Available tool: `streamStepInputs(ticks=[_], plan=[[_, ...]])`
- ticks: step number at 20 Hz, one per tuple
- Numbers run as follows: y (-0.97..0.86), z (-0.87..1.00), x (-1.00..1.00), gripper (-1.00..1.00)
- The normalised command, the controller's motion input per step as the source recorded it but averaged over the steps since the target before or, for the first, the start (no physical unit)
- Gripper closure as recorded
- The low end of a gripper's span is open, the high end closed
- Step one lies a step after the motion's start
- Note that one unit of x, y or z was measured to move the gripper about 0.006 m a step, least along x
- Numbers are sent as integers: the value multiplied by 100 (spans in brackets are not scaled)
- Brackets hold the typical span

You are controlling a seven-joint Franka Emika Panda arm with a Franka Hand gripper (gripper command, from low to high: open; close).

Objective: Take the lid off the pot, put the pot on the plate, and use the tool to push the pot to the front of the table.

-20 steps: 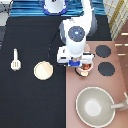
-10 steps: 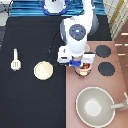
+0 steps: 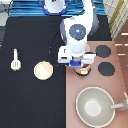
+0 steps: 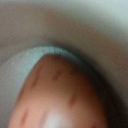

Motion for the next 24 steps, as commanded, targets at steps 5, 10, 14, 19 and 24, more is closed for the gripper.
streamStepInputs(ticks=[5, 10, 14, 19, 24], plan=[[-85, 100, -16, 100], [-88, 97, -10, 100], [-79, 81, -9, 100], [-77, 55, -16, 100], [-79, 7, -37, 100]])
